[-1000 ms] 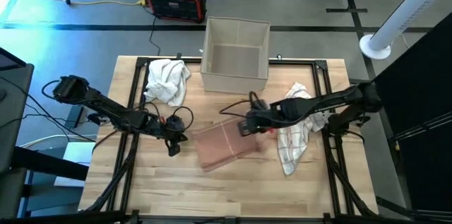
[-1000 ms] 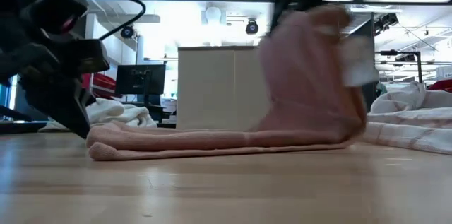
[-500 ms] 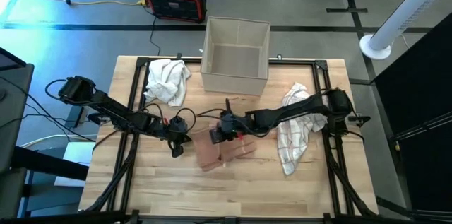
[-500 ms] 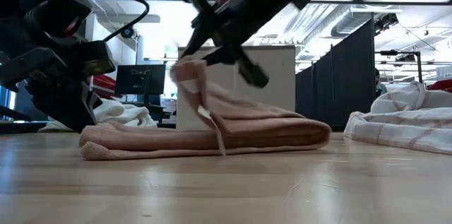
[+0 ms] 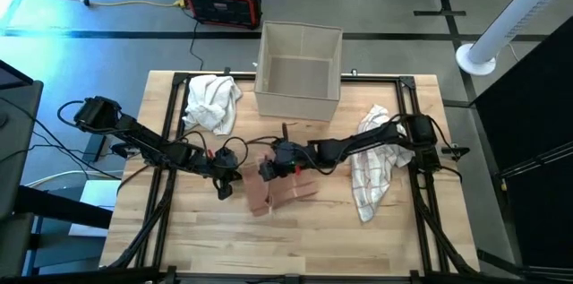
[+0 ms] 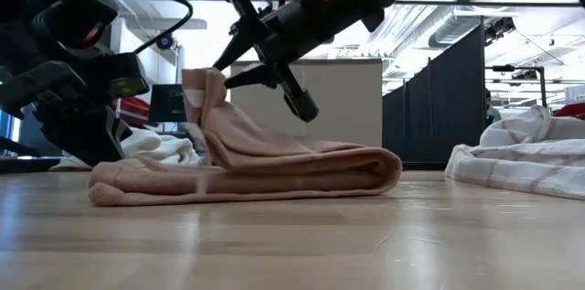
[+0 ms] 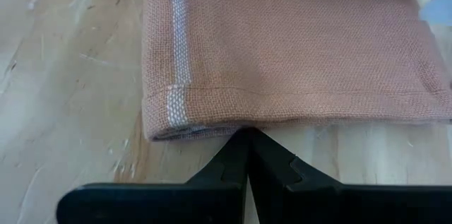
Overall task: Fold towel
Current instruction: Fold the brown towel
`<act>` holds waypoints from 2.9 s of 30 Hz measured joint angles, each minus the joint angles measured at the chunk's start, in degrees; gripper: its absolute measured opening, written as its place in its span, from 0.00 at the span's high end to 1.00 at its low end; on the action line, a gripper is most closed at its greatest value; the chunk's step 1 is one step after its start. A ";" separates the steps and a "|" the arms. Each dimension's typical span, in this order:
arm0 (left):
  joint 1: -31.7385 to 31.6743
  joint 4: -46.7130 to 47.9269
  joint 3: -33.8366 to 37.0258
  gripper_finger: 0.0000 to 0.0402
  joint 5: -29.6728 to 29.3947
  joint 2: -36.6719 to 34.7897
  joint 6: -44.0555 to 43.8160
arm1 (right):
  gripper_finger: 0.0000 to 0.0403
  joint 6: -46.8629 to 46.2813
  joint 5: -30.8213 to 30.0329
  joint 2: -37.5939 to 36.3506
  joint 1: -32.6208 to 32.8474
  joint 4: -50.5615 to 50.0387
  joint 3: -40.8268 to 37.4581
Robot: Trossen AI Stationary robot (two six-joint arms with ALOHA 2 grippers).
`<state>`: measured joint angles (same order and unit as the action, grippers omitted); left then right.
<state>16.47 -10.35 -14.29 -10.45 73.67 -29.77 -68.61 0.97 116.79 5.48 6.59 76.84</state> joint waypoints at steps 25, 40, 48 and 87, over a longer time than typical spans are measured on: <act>0.20 7.53 -10.14 1.00 5.48 -13.71 -0.04 | 0.57 10.15 -2.04 -14.34 1.40 -21.84 0.00; -3.30 -0.69 -11.42 1.00 5.11 4.33 4.53 | 1.00 33.15 -19.59 -8.84 0.47 -10.67 -10.81; -3.05 -2.16 -11.53 1.00 9.76 13.02 -5.18 | 1.00 33.98 -21.92 -3.46 0.21 -11.23 -11.15; 3.80 10.82 -19.51 1.00 15.34 15.72 -1.13 | 1.00 35.58 -23.91 -34.18 10.64 -40.27 -11.13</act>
<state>20.27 0.47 -33.80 4.90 89.39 -30.90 -33.02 -22.94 82.61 16.13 -33.67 65.71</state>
